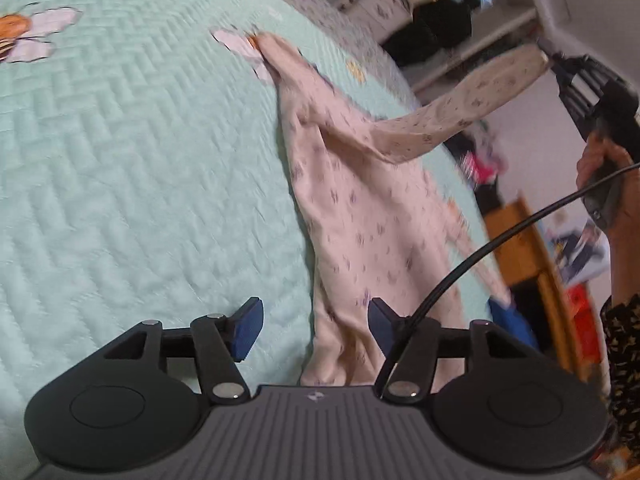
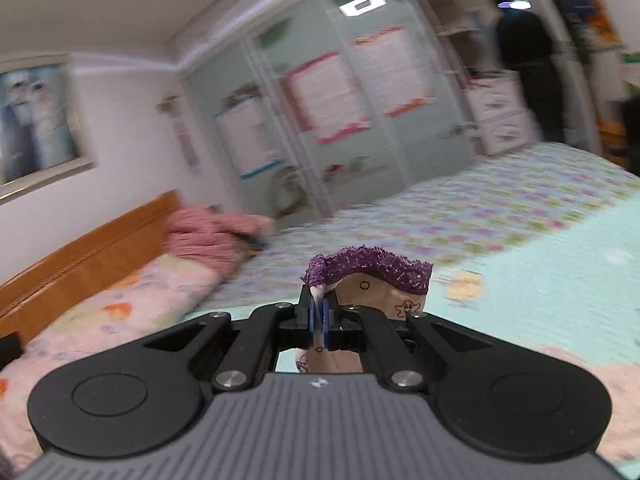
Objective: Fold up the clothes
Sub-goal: 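Hold the sleeve with the right gripper while the left gripper pinches the top's side, then open the right gripper and release the purple-trimmed sleeve cuff onto the top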
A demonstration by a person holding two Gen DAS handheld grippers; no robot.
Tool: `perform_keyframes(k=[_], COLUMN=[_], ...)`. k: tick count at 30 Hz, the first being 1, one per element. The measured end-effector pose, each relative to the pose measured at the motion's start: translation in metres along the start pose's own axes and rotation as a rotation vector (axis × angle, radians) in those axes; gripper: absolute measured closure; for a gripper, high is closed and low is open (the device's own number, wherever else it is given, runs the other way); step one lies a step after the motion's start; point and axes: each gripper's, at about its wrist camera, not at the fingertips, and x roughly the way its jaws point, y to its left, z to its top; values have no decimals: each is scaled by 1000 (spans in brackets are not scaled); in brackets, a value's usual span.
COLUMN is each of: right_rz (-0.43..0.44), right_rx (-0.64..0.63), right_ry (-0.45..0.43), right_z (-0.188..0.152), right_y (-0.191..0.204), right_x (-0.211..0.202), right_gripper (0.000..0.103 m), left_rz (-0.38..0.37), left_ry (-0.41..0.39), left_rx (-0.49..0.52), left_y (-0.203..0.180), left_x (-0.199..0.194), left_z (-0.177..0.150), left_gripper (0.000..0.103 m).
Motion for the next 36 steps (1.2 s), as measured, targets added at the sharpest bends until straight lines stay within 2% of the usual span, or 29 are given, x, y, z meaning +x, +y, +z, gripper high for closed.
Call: perform_keyframes(k=[3,6,10,14,18,24,31,36], right_rz=[105,161,179,151,108,109,113,23], right_rx=[2,-15,-50,-71,-87,-57,-54,-44], right_ry=[4,-2,0,-11,-28,-34,-40,-138], right_z=[23,39,46,44,42,43,39,66], right_y=[60,122,192,232,247,257,271,222], right_x=[33,62,95,121,136,144,147,94], right_gripper=[99,99,99,99,99,99,99,99], left_rz=[-99,-167,-223,-255,-209,-217,-168,-161], left_ry=[-39,-40,-84,-92,-91,-102,-104,-88], left_rx=[-47,-23,18,6,3,-38,-60,-46], left_y=[6,-2,-14,-13,-6,5,14,9], left_x=[-5,-6,-15,-17,-17,-23,-23,-17], left_z=[1,-1,-7,-10,-10,-8,-6,-8], left_gripper=[42,42,37,37,37,37,37,36])
